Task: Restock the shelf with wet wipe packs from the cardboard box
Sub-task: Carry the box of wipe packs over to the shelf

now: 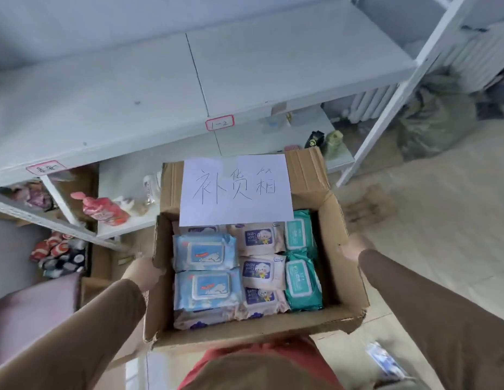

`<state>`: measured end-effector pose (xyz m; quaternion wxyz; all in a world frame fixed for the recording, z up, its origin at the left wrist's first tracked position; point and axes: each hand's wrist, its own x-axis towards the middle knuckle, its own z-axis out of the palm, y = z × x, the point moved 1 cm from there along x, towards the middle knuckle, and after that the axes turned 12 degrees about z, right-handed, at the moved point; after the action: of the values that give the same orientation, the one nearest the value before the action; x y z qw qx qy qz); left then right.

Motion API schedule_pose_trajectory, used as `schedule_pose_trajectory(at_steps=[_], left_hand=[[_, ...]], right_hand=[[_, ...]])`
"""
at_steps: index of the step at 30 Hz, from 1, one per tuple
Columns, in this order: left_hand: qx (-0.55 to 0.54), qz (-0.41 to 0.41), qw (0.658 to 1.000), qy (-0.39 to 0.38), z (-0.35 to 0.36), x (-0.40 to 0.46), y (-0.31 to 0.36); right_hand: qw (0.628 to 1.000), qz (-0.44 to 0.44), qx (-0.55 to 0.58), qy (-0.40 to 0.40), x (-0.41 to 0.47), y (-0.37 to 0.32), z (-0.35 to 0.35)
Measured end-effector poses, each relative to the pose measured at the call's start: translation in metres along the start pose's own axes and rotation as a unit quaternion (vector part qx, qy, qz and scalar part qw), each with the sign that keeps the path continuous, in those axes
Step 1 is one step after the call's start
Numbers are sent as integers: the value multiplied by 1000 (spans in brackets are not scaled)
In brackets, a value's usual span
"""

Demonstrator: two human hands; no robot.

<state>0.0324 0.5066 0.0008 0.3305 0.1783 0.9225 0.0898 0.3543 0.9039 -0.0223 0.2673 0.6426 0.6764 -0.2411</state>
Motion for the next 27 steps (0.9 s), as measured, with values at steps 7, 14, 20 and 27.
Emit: schedule_pose_trajectory(at_steps=[7,14,20,27], left_hand=[[28,64,997,-43,28,40,57],[4,82,993,-81,71,68,139],[4,102,991,-89,108,92,227],[-35,61,995,-74,175,128,362]], right_hand=[[999,43,24,5,23,54,-29],[995,94,22,0,67,111,-64],[995,101,16,-5,143,154,-110],[996,91,16,-9,290,189,-181]])
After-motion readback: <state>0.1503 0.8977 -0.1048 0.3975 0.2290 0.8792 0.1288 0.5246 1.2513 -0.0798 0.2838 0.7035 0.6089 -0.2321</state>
